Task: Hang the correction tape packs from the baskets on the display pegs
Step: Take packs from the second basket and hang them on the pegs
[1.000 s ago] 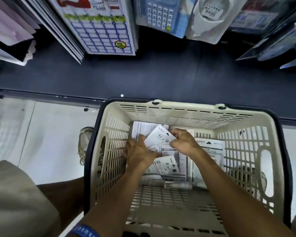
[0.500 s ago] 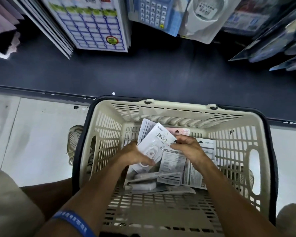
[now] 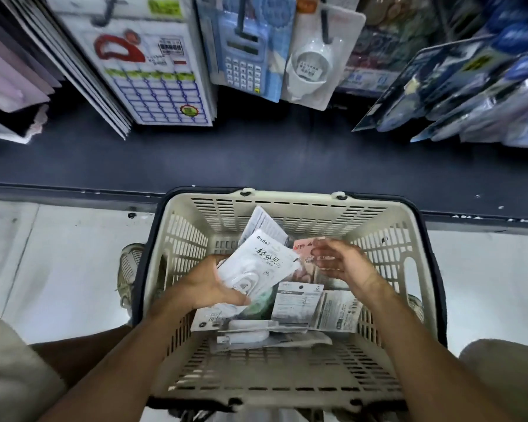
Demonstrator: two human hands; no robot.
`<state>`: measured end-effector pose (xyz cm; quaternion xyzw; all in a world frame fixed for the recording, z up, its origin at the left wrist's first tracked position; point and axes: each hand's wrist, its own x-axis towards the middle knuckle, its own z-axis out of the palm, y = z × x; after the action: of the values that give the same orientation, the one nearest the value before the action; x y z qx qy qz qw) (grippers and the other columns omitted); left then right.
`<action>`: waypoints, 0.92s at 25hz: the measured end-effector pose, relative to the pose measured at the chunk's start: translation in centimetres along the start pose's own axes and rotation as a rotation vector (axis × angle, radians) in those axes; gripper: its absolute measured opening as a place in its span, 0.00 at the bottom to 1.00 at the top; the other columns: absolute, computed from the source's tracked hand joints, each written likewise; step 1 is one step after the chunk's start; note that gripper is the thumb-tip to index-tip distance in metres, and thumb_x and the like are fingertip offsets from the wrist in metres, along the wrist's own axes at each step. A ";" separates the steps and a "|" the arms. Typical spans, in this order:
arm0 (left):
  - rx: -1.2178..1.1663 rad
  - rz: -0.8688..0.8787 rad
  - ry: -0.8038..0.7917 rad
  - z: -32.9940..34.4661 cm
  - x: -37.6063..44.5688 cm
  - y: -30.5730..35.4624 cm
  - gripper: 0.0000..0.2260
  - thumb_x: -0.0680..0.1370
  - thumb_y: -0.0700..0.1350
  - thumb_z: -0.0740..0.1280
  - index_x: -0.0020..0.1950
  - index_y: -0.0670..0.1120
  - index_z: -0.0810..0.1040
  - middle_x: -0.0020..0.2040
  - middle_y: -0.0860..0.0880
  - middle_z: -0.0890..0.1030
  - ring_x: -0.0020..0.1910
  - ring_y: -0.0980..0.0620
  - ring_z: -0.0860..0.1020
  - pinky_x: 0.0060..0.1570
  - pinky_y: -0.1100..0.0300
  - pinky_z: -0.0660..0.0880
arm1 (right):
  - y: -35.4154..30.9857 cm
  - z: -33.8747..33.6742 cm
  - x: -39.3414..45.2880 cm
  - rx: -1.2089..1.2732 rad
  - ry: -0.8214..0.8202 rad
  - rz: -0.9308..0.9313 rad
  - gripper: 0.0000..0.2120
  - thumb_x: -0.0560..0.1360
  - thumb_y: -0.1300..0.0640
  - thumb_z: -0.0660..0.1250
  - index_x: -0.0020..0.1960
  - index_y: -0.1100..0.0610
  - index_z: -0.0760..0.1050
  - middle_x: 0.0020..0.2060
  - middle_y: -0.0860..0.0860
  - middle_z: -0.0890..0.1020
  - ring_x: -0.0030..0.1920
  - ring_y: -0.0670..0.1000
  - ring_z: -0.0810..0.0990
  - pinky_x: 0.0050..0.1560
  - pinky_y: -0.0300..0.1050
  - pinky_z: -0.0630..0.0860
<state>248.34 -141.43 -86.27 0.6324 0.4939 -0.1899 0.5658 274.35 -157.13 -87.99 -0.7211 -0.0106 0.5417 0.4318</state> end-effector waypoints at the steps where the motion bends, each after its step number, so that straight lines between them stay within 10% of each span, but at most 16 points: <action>1: -0.007 0.028 0.013 -1.0 -1.1 0.6 0.27 0.57 0.46 0.87 0.45 0.54 0.73 0.34 0.62 0.84 0.34 0.67 0.82 0.29 0.72 0.76 | -0.3 0.5 -0.7 -0.055 0.016 0.005 0.09 0.81 0.53 0.66 0.55 0.55 0.84 0.49 0.53 0.88 0.47 0.55 0.86 0.50 0.49 0.80; 9: -0.311 0.216 0.204 -4.5 -9.3 2.6 0.26 0.57 0.45 0.86 0.51 0.47 0.82 0.39 0.51 0.88 0.37 0.49 0.87 0.30 0.62 0.81 | 1.7 5.4 -4.5 -0.295 -0.093 -0.038 0.15 0.74 0.67 0.72 0.55 0.51 0.76 0.53 0.51 0.83 0.42 0.43 0.79 0.35 0.34 0.73; 14: -0.412 0.208 0.257 -4.2 -9.3 1.8 0.23 0.59 0.47 0.84 0.51 0.48 0.84 0.41 0.53 0.88 0.38 0.52 0.87 0.30 0.62 0.81 | 4.6 4.9 -3.4 -0.627 0.100 -0.055 0.14 0.74 0.56 0.72 0.59 0.56 0.79 0.60 0.52 0.81 0.56 0.54 0.81 0.53 0.43 0.77; 19: -0.466 0.117 0.142 -0.9 -6.7 1.6 0.30 0.52 0.53 0.85 0.52 0.50 0.84 0.44 0.56 0.88 0.40 0.59 0.86 0.35 0.64 0.79 | 4.4 7.4 -0.9 -0.433 0.064 0.048 0.26 0.70 0.48 0.79 0.64 0.56 0.76 0.59 0.45 0.78 0.62 0.53 0.79 0.62 0.44 0.75; 23: -0.465 -0.057 0.074 0.2 -3.8 -0.5 0.30 0.50 0.57 0.85 0.47 0.49 0.84 0.41 0.53 0.87 0.43 0.53 0.85 0.43 0.60 0.73 | 4.8 9.7 0.7 -0.258 0.053 -0.076 0.09 0.71 0.62 0.77 0.45 0.50 0.82 0.47 0.49 0.87 0.47 0.52 0.86 0.48 0.43 0.79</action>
<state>246.36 -143.25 -83.57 0.4773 0.5622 -0.0636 0.6723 264.80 -153.92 -91.96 -0.7837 -0.0960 0.5000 0.3559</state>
